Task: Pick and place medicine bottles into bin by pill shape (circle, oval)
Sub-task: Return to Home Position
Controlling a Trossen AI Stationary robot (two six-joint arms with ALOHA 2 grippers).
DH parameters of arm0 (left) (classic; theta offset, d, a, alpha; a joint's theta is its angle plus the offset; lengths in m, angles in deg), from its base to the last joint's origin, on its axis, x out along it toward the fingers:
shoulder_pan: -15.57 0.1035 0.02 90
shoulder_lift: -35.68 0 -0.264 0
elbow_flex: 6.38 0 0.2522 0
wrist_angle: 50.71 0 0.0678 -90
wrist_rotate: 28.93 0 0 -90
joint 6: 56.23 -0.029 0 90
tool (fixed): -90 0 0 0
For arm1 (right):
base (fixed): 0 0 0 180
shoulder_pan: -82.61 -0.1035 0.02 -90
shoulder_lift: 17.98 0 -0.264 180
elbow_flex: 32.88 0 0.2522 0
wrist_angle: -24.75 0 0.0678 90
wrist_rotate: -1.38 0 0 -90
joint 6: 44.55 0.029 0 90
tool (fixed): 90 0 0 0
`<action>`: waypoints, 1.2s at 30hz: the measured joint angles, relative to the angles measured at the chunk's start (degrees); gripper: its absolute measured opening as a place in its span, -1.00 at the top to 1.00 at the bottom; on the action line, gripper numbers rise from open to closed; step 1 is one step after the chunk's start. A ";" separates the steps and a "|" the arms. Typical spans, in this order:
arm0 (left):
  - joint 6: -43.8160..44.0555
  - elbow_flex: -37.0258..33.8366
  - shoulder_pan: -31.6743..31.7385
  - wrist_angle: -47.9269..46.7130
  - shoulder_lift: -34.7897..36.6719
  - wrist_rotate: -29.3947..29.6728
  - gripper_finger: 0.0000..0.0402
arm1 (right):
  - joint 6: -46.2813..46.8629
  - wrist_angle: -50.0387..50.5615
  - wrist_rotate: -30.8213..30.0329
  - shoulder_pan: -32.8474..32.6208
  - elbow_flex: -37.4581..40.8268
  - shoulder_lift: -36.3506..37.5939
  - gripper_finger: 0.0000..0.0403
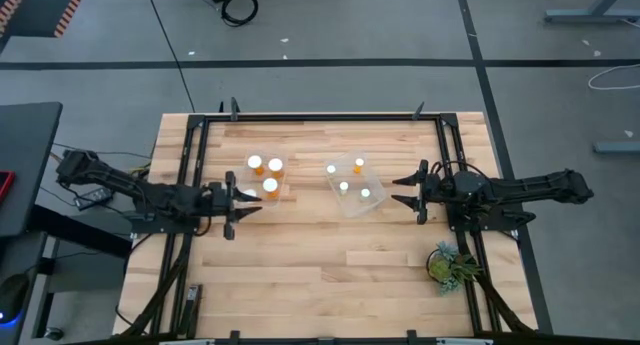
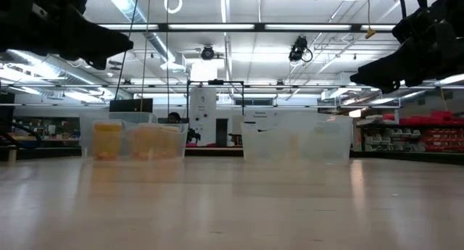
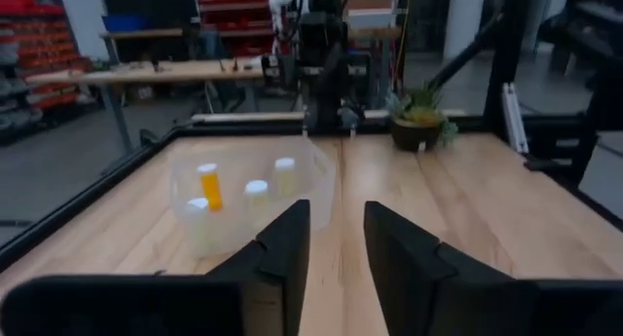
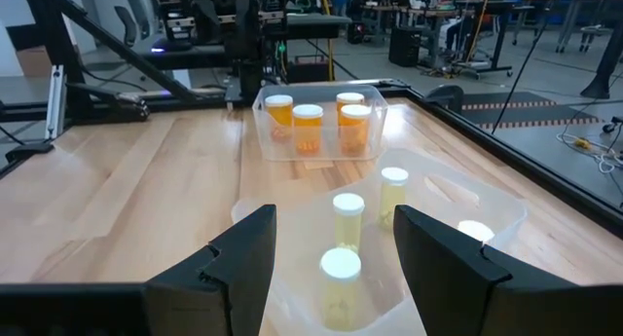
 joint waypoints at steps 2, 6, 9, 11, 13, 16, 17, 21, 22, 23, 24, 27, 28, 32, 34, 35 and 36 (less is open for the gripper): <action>-1.15 -1.30 0.00 1.79 0.91 -1.52 0.51 | 0.00 0.15 0.00 -0.01 0.00 0.00 -0.07; -3.07 -1.87 0.48 2.41 2.05 -9.20 0.65 | 0.00 0.37 0.00 -0.02 0.00 0.00 -0.07; -4.38 -1.88 1.30 2.17 2.06 -14.13 0.78 | 0.00 0.38 0.00 0.00 0.00 0.00 -0.07; -4.80 -2.20 2.21 2.08 2.06 -15.37 0.87 | 0.00 0.39 0.00 0.00 0.00 0.00 -0.07; -4.72 -3.83 3.46 3.30 2.08 -16.43 0.95 | 0.00 0.37 0.00 -0.01 0.00 0.00 -0.07; -2.93 -4.33 5.73 3.33 2.74 -21.20 0.97 | 0.00 0.37 0.00 -0.02 0.00 0.00 -0.07; -2.49 -4.33 6.33 3.40 2.91 -23.41 0.96 | 0.00 0.39 0.00 0.00 0.00 0.00 -0.07; -2.00 -4.35 7.80 2.98 3.52 -29.51 0.93 | 0.00 0.41 0.00 0.00 0.00 0.00 -0.07; -2.36 -4.35 8.10 3.30 3.56 -30.95 0.93 | 0.00 0.41 0.00 -0.01 0.00 0.00 -0.07; -2.68 -4.35 8.40 3.31 3.81 -32.34 0.95 | 0.00 0.40 0.00 -0.02 0.00 0.00 -0.07; -2.80 -4.35 8.71 3.31 4.20 -33.93 0.97 | 0.00 0.41 0.00 -0.02 0.00 0.00 -0.07; -2.84 -4.35 9.51 4.42 5.63 -38.48 0.98 | 0.00 0.41 0.00 -0.02 0.00 0.00 -0.07; -2.77 -4.37 9.71 5.00 6.29 -39.41 0.96 | 0.00 0.42 0.00 -0.01 0.00 0.00 -0.07; 3.58 -4.38 9.87 6.86 7.61 -39.79 0.87 | 0.00 0.42 0.00 0.00 0.00 0.00 -0.07; 8.18 -4.38 9.86 6.61 7.63 -39.79 0.82 | 0.00 0.43 0.00 -0.02 0.00 0.00 -0.07; 9.71 -4.38 9.86 6.59 7.63 -39.79 0.81 | 0.00 0.41 0.00 0.00 0.00 0.00 -0.07; 10.79 -4.38 9.86 6.57 7.63 -39.79 0.79 | 0.00 0.43 0.00 -0.02 0.00 0.00 -0.07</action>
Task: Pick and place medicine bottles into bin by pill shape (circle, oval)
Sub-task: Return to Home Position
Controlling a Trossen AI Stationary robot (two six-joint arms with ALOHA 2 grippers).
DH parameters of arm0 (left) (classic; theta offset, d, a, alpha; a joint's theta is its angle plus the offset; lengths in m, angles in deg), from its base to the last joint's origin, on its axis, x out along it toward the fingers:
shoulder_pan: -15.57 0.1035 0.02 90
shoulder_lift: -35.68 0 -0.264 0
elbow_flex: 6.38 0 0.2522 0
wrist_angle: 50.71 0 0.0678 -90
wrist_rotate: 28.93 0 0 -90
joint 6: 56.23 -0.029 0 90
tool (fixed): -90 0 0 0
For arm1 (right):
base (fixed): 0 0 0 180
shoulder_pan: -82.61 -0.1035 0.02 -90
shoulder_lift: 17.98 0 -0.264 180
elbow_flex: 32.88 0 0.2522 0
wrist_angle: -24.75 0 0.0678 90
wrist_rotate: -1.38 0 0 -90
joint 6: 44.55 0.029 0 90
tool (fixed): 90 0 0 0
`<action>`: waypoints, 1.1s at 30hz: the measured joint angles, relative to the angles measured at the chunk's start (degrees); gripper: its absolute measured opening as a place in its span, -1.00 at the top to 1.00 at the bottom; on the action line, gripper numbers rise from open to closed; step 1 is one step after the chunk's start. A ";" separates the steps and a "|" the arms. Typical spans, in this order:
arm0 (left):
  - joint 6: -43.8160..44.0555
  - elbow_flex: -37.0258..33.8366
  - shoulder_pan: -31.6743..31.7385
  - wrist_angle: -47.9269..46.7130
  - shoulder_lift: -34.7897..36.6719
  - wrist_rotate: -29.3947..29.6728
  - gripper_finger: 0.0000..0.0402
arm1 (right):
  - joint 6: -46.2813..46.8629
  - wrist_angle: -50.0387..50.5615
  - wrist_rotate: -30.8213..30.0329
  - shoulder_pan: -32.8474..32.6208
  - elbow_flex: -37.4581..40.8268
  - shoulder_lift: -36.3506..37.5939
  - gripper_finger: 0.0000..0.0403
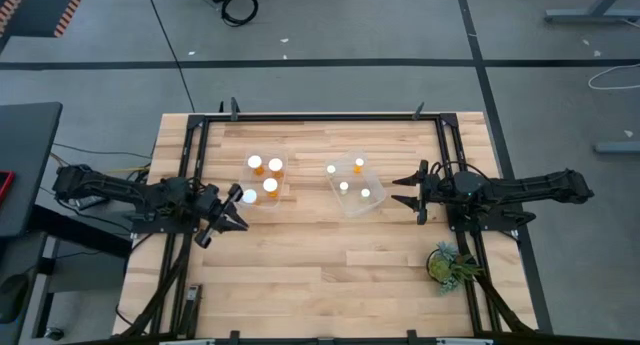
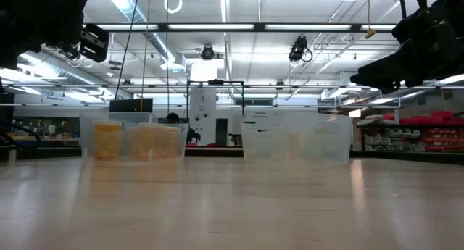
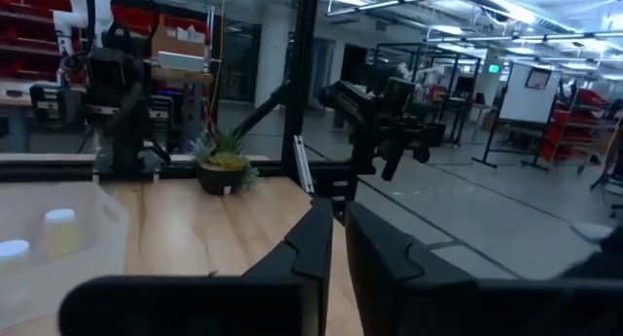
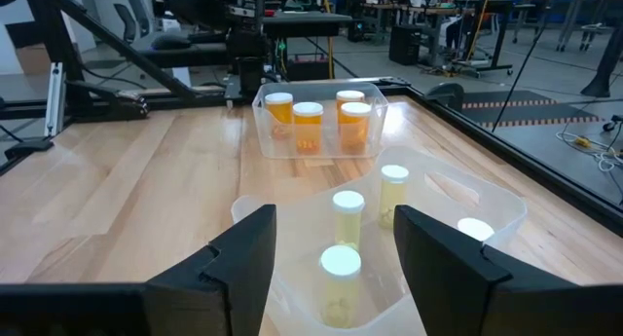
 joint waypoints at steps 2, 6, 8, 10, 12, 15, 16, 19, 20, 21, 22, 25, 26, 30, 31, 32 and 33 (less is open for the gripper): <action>0.31 0.00 0.00 -0.02 0.00 0.00 0.78 | 0.00 0.00 0.00 0.01 0.00 0.00 -0.07; -0.34 0.00 0.00 -0.03 0.00 0.00 0.76 | 0.00 0.00 0.00 0.02 0.00 0.00 -0.07; -0.06 0.00 0.00 -0.04 0.00 0.00 0.77 | 0.00 0.00 0.00 0.00 0.00 0.00 -0.07; -0.10 0.00 0.00 -0.04 0.00 0.00 0.78 | 0.00 0.00 0.00 0.01 0.00 0.00 -0.07; -0.08 0.00 0.00 -0.07 0.00 0.00 0.79 | 0.00 0.00 0.00 0.00 -0.01 0.00 -0.07; -0.13 0.00 0.00 -0.07 0.00 0.00 0.80 | 0.00 0.00 0.00 0.00 -0.02 0.00 -0.07; -0.09 0.00 0.00 -0.07 -0.02 0.00 0.80 | 0.00 0.00 0.00 0.00 -0.02 0.00 -0.07; -0.13 -0.02 0.00 -0.07 -0.03 0.00 0.78 | 0.00 0.00 0.00 0.00 -0.02 0.00 -0.07; -0.10 -0.02 0.00 -0.07 -0.04 0.00 0.77 | 0.00 0.00 0.00 0.01 -0.02 0.00 -0.07; -0.10 -0.02 0.00 -0.09 -0.04 0.00 0.77 | 0.00 0.00 0.00 0.00 -0.02 0.00 -0.07; -0.13 -0.02 0.00 -0.09 -0.04 0.00 0.76 | 0.00 0.00 0.00 0.00 -0.02 0.00 -0.07; -0.10 -0.02 0.00 -0.09 -0.04 0.00 0.77 | 0.00 0.00 0.00 0.02 -0.02 0.00 -0.07; -0.12 -0.02 0.00 -0.09 -0.04 0.00 0.78 | 0.00 0.01 0.00 0.01 -0.02 0.00 -0.07; -0.13 -0.02 0.00 -0.09 -0.04 0.00 0.81 | 0.00 0.00 0.00 0.01 -0.02 0.00 -0.07; -0.15 -0.02 0.00 -0.09 -0.04 0.00 0.82 | 0.00 0.00 0.00 0.02 -0.02 0.00 -0.07; -0.12 -0.02 0.00 -0.09 -0.04 0.00 0.82 | 0.00 0.02 0.00 0.02 -0.02 0.00 -0.07; -0.10 -0.02 0.00 -0.09 -0.04 0.00 0.83 | 0.00 0.00 0.00 0.02 -0.02 0.00 -0.07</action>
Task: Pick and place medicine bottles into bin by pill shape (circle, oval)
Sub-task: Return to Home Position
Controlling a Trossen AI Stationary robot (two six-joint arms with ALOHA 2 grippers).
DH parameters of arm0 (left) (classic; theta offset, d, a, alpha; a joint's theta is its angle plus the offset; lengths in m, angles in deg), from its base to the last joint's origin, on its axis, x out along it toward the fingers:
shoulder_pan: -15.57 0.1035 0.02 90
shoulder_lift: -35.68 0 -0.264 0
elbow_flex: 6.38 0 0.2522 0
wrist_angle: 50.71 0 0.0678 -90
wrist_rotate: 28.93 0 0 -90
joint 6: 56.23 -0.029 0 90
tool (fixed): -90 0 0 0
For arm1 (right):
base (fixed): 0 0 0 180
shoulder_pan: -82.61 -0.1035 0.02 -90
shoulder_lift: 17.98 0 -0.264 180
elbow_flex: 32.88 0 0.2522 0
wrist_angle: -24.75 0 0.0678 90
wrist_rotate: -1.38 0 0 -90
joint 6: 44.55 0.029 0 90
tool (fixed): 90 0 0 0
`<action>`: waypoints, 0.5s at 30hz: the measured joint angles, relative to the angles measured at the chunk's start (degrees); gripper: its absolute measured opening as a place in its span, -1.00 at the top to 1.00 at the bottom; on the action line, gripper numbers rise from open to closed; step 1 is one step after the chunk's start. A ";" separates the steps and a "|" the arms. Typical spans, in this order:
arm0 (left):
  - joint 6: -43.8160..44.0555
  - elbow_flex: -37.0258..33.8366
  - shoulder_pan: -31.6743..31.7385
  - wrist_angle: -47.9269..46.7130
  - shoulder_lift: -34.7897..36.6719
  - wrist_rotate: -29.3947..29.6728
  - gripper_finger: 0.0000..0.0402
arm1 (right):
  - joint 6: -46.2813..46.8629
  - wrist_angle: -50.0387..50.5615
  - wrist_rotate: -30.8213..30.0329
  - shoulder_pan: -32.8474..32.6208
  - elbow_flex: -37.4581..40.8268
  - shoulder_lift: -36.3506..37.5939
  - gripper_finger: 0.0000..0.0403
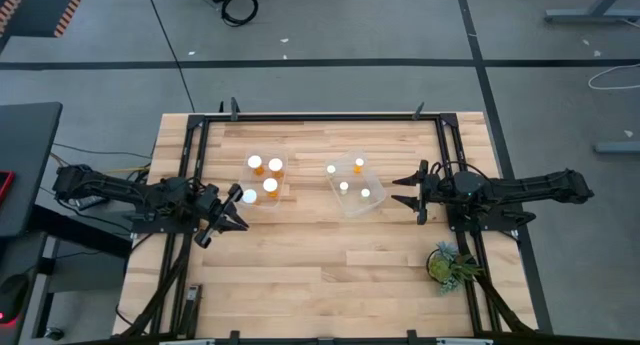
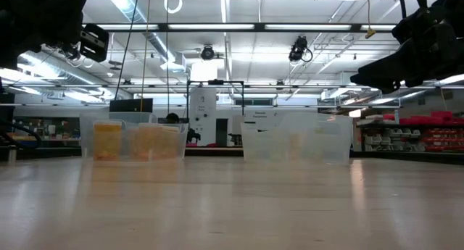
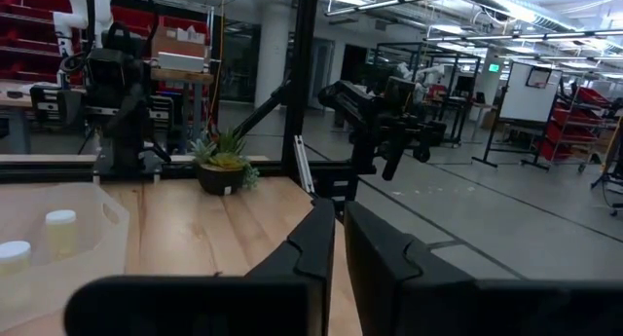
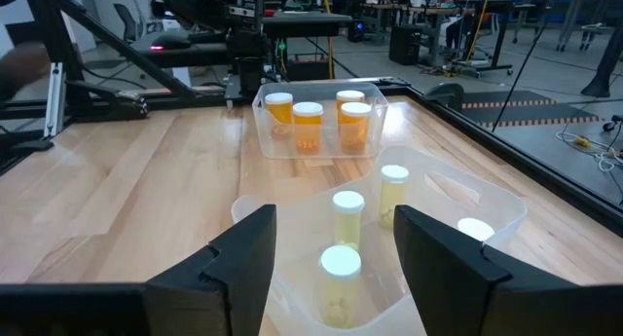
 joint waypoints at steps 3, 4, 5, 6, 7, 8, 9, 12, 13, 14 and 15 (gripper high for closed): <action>-0.03 0.00 0.00 0.00 0.00 0.00 0.82 | 0.00 0.00 0.00 0.00 0.00 0.00 -0.07; -0.01 0.00 0.00 0.00 0.00 0.02 0.82 | 0.00 0.01 0.00 -0.01 0.00 0.00 -0.07; -0.03 0.00 0.00 0.00 0.00 0.01 0.81 | 0.00 0.02 0.00 -0.01 0.00 0.00 -0.07; -0.04 0.00 0.00 0.00 0.00 0.02 0.80 | 0.00 0.02 0.00 -0.02 -0.01 0.00 -0.07; -0.04 0.00 0.00 0.00 0.00 0.02 0.79 | 0.00 0.02 0.00 -0.02 -0.02 0.01 -0.07; -0.02 0.00 0.00 0.00 0.00 0.02 0.79 | 0.00 0.00 0.00 -0.01 -0.02 0.00 -0.07; -0.02 0.00 0.00 0.00 0.00 0.02 0.78 | 0.00 0.02 0.00 -0.02 -0.02 0.00 -0.07; -0.01 -0.01 0.00 0.00 0.00 0.02 0.78 | 0.00 0.02 0.00 -0.02 -0.02 0.02 -0.07; -0.02 -0.01 0.00 0.00 0.00 0.02 0.78 | 0.00 0.02 0.00 -0.01 -0.02 0.00 -0.07; -0.03 -0.02 0.00 0.00 0.00 0.02 0.78 | 0.00 0.02 0.00 -0.01 -0.02 0.00 -0.07; -0.04 -0.02 0.00 0.00 0.00 0.02 0.79 | 0.00 0.02 0.00 -0.01 -0.02 0.01 -0.07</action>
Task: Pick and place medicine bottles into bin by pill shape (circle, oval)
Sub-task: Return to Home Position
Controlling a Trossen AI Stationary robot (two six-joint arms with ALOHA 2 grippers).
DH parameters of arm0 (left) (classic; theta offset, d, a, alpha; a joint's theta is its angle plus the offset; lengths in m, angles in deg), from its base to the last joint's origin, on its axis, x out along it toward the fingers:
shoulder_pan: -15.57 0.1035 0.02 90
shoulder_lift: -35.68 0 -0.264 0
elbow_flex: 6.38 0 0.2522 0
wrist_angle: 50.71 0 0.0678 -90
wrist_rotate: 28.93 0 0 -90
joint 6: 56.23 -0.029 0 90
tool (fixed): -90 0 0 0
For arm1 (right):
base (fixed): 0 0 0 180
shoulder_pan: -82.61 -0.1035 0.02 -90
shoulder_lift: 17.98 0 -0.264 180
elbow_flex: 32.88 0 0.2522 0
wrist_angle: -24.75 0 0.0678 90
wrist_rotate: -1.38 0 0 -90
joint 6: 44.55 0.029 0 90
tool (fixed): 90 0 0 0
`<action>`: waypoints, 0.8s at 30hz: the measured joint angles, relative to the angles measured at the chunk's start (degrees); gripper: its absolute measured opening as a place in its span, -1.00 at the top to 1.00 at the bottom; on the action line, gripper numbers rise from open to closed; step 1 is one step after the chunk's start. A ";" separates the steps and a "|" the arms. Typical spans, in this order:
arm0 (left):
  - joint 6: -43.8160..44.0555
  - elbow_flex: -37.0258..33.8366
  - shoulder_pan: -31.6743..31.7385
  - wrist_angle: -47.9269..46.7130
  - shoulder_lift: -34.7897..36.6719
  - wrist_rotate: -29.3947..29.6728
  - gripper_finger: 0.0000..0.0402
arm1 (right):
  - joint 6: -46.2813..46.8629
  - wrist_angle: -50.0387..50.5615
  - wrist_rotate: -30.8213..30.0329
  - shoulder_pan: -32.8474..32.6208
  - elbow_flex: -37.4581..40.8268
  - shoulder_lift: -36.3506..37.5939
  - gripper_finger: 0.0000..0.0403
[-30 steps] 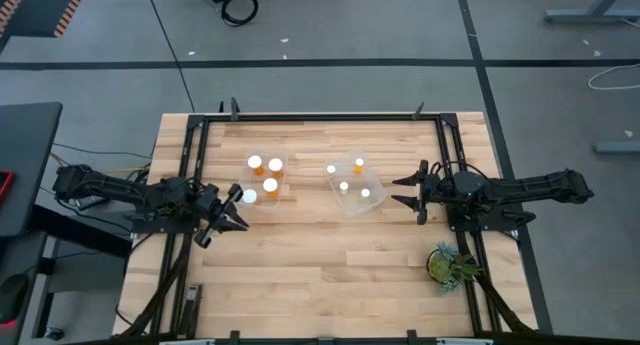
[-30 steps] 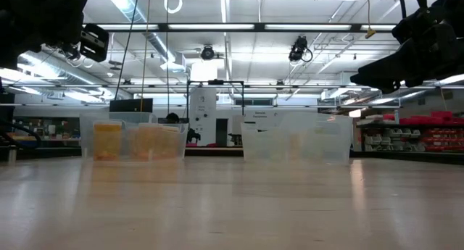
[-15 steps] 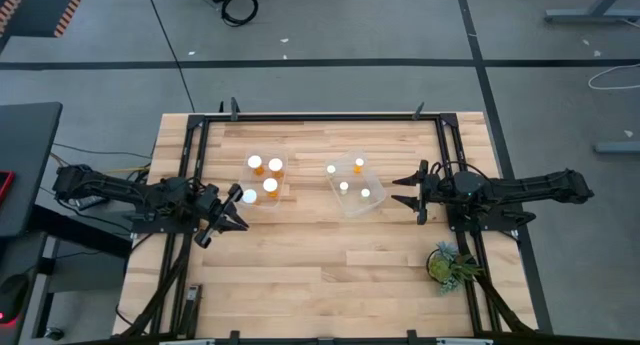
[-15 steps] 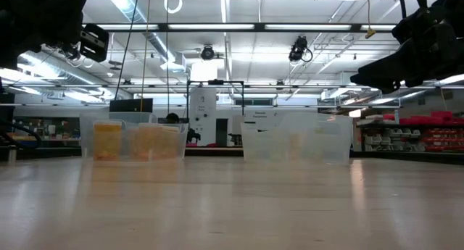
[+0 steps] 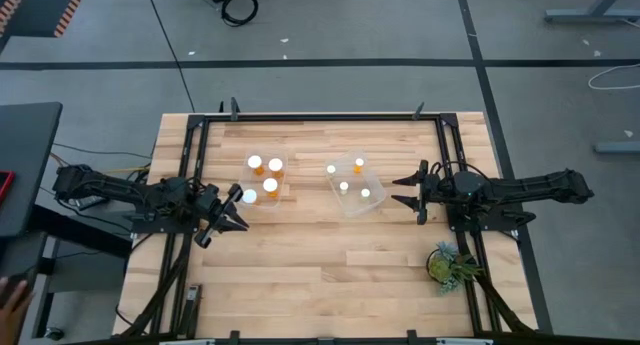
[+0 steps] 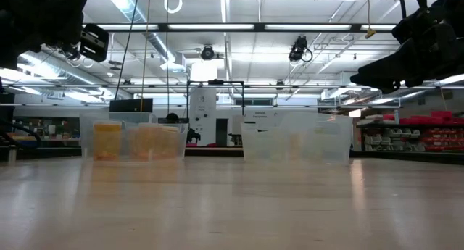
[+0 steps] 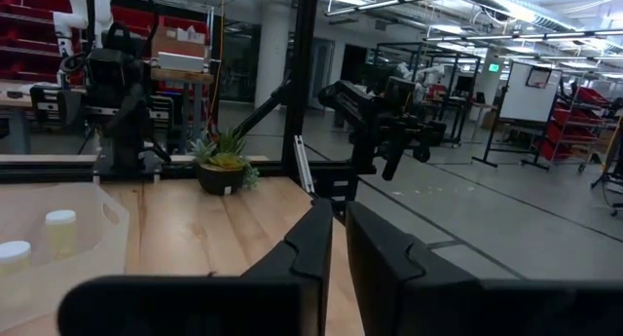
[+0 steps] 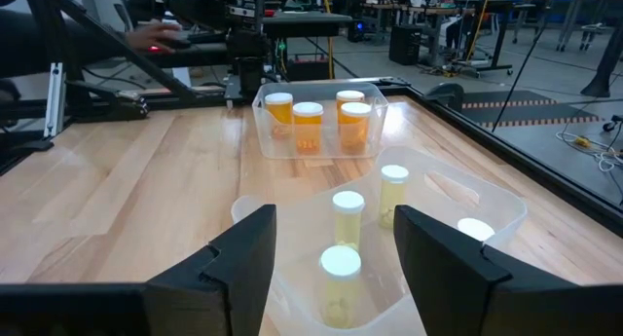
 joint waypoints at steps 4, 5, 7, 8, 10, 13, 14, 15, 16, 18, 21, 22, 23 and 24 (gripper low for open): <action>0.00 0.00 0.00 0.00 0.00 0.00 0.82 | 0.00 0.00 0.00 0.00 0.00 0.01 -0.07; 0.02 0.00 0.00 0.00 0.00 0.00 0.83 | 0.00 0.00 0.00 0.01 0.00 -0.01 -0.07; 0.01 0.00 0.00 0.00 0.00 0.00 0.83 | 0.00 -0.02 0.00 -0.01 0.00 0.01 -0.07; -0.01 0.00 0.00 0.00 0.00 0.00 0.82 | 0.00 0.00 0.00 0.00 0.00 0.01 -0.07; 0.02 0.00 0.00 0.00 0.00 0.00 0.81 | 0.00 -0.01 0.00 -0.01 0.00 0.00 -0.07; 0.00 0.00 0.00 0.00 0.00 0.00 0.78 | 0.00 0.00 0.00 0.00 0.00 0.01 -0.07; 0.02 0.00 0.00 0.00 0.00 0.00 0.78 | 0.00 -0.02 0.00 -0.01 0.00 0.01 -0.07; 0.02 0.00 0.00 0.00 0.00 0.00 0.78 | 0.00 -0.01 0.00 -0.01 0.00 0.01 -0.07; 0.00 0.00 0.00 0.00 0.00 0.00 0.78 | 0.00 0.00 0.00 -0.01 0.00 0.01 -0.07; 0.02 0.00 0.00 0.00 0.00 0.00 0.78 | 0.00 -0.01 0.00 -0.01 0.00 0.01 -0.07; -0.02 0.00 0.00 0.00 0.00 0.00 0.80 | 0.00 0.00 0.00 0.01 0.00 0.01 -0.07; 0.02 0.00 0.00 0.00 0.00 0.00 0.81 | 0.00 -0.02 0.00 0.00 0.00 -0.01 -0.07; 0.02 0.00 0.00 0.00 0.00 0.00 0.82 | 0.00 -0.02 0.00 0.00 0.00 0.01 -0.07; 0.01 0.00 0.00 0.00 0.00 0.00 0.82 | 0.00 0.00 0.00 -0.01 0.00 0.01 -0.07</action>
